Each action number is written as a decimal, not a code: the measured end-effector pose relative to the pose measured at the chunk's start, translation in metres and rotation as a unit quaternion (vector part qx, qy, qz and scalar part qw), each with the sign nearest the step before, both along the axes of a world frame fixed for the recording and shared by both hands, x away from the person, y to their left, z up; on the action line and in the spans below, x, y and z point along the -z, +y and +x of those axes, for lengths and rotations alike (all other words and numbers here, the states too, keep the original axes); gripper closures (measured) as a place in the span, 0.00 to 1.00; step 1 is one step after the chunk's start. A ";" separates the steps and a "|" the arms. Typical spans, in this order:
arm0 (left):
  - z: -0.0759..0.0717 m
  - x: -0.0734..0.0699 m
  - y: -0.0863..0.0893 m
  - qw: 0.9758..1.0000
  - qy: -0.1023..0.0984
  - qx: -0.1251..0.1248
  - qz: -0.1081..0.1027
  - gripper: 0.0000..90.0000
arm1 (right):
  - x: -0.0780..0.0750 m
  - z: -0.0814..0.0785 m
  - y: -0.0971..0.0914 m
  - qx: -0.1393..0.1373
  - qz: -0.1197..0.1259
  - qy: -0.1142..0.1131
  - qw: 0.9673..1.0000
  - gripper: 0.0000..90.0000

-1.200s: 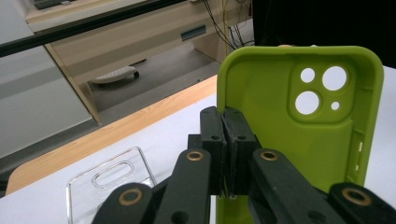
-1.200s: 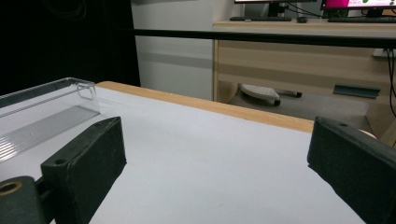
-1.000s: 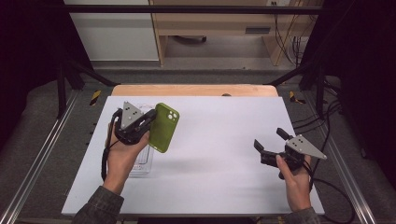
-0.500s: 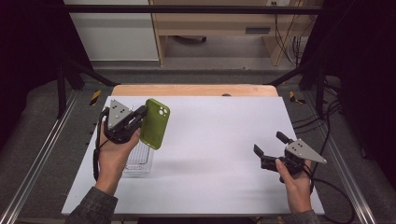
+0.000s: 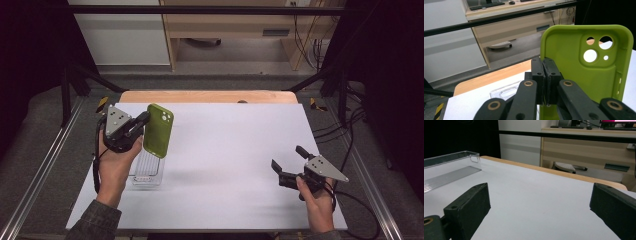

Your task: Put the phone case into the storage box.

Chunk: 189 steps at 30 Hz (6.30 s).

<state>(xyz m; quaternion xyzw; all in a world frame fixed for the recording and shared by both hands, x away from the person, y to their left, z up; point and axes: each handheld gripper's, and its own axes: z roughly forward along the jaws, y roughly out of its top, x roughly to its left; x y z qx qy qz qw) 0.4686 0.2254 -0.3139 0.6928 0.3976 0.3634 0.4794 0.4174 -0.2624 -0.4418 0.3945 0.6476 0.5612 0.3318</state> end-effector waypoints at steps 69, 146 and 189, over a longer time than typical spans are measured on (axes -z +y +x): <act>0.050 0.021 0.022 0.996 -0.036 -0.074 -0.044 0.97 | 0.031 -0.016 0.015 -0.040 0.014 -0.004 0.999 0.02; 0.114 0.051 0.018 0.988 -0.029 -0.150 -0.029 0.97 | 0.032 -0.019 0.017 -0.051 0.010 -0.006 0.999 0.02; 0.128 0.066 0.021 0.986 -0.007 -0.163 -0.026 0.97 | 0.031 -0.021 0.017 -0.056 0.013 -0.014 0.998 0.02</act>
